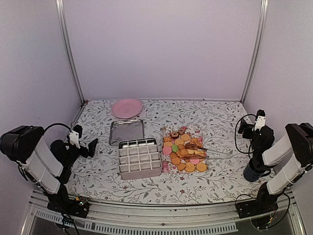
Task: Pack the cookies
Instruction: Pick up the clamp from the plate.
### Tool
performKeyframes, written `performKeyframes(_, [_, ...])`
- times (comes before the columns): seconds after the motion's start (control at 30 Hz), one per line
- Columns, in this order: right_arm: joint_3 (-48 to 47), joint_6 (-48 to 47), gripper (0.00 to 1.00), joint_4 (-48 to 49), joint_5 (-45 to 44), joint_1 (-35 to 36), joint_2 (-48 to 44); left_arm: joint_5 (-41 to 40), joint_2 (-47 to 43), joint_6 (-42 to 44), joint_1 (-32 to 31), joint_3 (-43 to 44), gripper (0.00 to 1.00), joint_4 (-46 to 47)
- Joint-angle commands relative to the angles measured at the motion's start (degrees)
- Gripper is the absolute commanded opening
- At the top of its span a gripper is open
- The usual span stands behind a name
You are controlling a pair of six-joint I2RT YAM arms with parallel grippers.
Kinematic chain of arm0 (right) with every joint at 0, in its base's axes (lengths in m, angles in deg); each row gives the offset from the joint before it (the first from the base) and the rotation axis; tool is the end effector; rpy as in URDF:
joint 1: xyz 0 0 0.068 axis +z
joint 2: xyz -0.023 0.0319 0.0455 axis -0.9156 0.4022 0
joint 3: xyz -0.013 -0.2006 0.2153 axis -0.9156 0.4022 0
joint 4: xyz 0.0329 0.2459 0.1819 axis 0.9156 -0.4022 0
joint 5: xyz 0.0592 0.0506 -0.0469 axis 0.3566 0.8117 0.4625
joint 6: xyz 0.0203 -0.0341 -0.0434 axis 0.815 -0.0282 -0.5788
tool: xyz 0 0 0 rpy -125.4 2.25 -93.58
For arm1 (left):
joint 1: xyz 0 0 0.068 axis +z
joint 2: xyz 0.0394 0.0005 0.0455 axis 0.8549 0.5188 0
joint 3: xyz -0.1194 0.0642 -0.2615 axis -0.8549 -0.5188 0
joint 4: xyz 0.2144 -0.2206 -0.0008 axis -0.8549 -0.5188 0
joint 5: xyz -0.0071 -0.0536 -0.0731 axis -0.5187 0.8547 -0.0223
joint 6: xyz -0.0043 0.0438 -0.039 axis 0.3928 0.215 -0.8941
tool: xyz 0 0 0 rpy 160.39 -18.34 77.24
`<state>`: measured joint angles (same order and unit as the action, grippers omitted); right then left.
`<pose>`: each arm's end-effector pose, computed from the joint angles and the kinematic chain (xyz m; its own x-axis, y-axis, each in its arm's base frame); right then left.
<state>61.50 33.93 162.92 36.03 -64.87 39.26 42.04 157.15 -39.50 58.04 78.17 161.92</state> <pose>0.2598 -0.0033 0.1310 0.0026 0.0364 -0.9993 0.2045 0.9782 0.0361 0.1970 -0.0137 0.0938 -0.0610 0.1350 -0.9890 0.2885 0.9509 0.1120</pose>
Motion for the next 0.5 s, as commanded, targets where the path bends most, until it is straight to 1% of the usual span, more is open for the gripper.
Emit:
performKeyframes(0.0, [0.2, 0.3, 0.99, 1.1, -0.7, -0.3, 0.0, -1.8, 0.5, 2.2, -1.3, -1.4, 0.99, 19.4])
performKeyframes(0.37, [-0.2, 0.0, 0.99, 0.2, -0.8, 0.0, -0.5, -2.7, 0.6, 2.3, -1.6, -1.3, 0.99, 19.5])
performKeyframes(0.43, [-1.9, -0.2, 0.99, -4.1, 1.0, 0.2, -2.5, -6.0, -1.1, 1.1, -1.6, -0.6, 0.99, 17.4])
performKeyframes(0.47, [-3.2, -1.1, 0.99, -6.7, 0.7, 0.7, -3.8, -8.2, -3.4, 0.1, -1.4, 0.0, 1.00, 13.9])
